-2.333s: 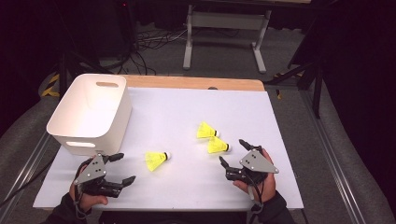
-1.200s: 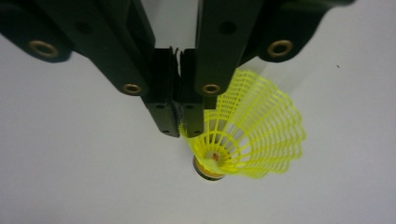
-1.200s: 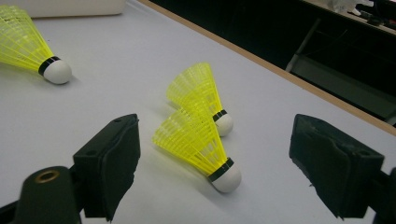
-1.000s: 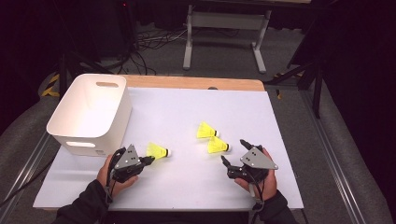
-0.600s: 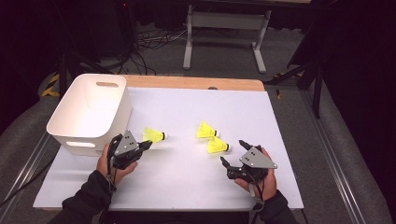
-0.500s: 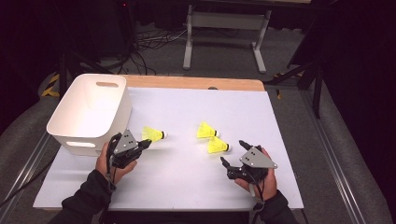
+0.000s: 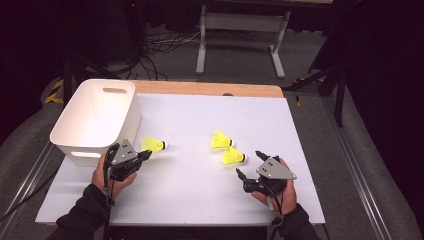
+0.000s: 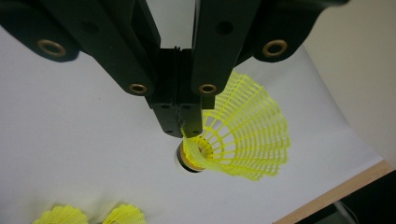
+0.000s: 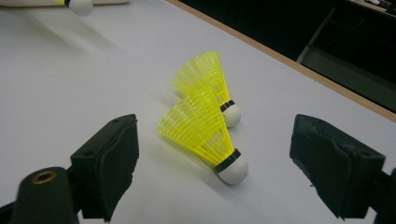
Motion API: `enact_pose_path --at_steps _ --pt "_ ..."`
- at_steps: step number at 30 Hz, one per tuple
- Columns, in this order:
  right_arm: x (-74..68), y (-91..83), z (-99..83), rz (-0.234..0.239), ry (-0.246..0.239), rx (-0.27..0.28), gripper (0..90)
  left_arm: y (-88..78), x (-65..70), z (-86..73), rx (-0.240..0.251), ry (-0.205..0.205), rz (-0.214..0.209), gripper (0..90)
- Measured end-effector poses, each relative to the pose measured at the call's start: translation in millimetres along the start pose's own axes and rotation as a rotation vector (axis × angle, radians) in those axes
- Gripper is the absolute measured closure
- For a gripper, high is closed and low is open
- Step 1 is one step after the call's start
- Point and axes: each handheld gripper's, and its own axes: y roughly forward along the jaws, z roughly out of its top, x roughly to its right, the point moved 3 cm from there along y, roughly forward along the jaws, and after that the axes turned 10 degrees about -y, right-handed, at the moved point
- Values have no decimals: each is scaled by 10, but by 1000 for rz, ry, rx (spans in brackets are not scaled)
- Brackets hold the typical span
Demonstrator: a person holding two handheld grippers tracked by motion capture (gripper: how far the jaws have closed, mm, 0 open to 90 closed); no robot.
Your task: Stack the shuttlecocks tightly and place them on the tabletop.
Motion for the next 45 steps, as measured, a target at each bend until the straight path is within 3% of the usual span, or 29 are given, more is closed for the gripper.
enact_pose_path --at_steps 10,28,32,45 --pt "2 12 -11 9 0 -9 163 72 11 -16 -35 11 -2 896" --pt "1 28 -27 12 -5 -20 158 62 -25 -51 -47 3 0 883" --pt "6 28 -29 12 -5 -21 158 75 -26 -49 -60 16 7 885" --pt "-1 54 -41 19 -7 -33 154 142 -40 75 -47 34 21 873"
